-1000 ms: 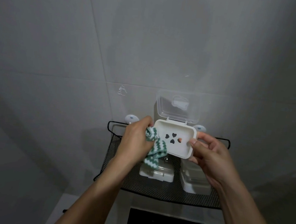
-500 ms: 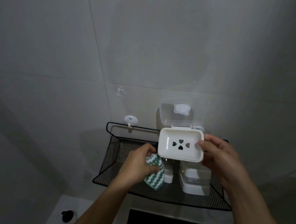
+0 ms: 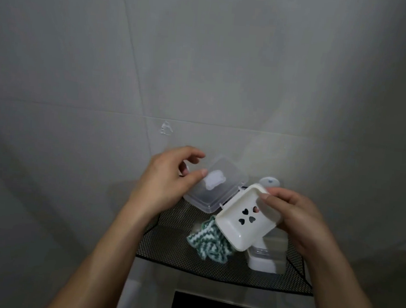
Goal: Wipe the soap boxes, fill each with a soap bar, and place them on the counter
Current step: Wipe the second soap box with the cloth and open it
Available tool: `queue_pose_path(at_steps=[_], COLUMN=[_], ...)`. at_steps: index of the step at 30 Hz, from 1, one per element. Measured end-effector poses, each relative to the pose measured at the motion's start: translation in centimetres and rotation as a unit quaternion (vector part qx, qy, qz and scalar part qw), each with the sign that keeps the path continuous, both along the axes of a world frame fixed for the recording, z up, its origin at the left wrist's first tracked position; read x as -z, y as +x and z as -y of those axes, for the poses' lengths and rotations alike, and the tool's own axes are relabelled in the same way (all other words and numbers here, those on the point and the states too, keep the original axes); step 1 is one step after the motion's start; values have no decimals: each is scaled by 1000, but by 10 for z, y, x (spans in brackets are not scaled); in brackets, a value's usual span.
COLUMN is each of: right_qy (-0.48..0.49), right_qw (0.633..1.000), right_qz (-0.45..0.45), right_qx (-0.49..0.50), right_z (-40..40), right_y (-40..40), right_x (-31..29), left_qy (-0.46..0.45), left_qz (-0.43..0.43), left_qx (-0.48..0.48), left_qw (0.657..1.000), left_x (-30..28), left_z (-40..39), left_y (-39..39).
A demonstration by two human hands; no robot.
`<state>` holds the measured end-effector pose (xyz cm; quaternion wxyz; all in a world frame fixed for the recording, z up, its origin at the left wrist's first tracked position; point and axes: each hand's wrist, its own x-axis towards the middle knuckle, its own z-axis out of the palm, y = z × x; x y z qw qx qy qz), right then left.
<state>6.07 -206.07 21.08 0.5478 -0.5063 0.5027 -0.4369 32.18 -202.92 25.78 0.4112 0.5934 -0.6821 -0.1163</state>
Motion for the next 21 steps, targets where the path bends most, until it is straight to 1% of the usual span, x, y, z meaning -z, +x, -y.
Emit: queue_pose_path(at_steps=[4, 7, 9, 10, 11, 12, 14, 16, 17, 19, 21], right_qy=[-22, -35, -48, -55, -59, -61, -63, -58, -46, -7, 33], right_qw=[998, 998, 998, 997, 997, 997, 997, 998, 999, 998, 994], right_qz=[-47, -44, -47, -48, -44, -38, -30, -17, 4, 52, 91], right_qx=[-18, -11, -12, -10, -7, -8, -16, -17, -17, -26, -46], right_z=[3, 4, 6, 6, 6, 5, 3, 1, 0, -1, -4], right_y=[8, 11, 10, 9, 7, 4, -2, -9, -12, -16, -16], right_x=[0, -1, -1, -1, -2, -3, -3, -1, 1, 6, 10], left_qy=[-2, 13, 31, 41, 55, 73, 110, 137, 150, 185, 214], left_qz=[60, 90, 91, 69, 22, -42, -185, -306, -355, -439, -503], left_qx=[13, 16, 15, 10, 3, -6, -18, -26, -29, -19, 7], left_qw=[998, 996, 995, 997, 998, 996, 976, 942, 922, 879, 837], left_x=[-6, -5, -1, 2, 6, 9, 15, 22, 25, 31, 38], left_z=[2, 5, 6, 7, 7, 7, 4, 0, -3, -9, -16], left_y=[-7, -7, -5, -4, -2, -1, 2, 6, 7, 7, 5])
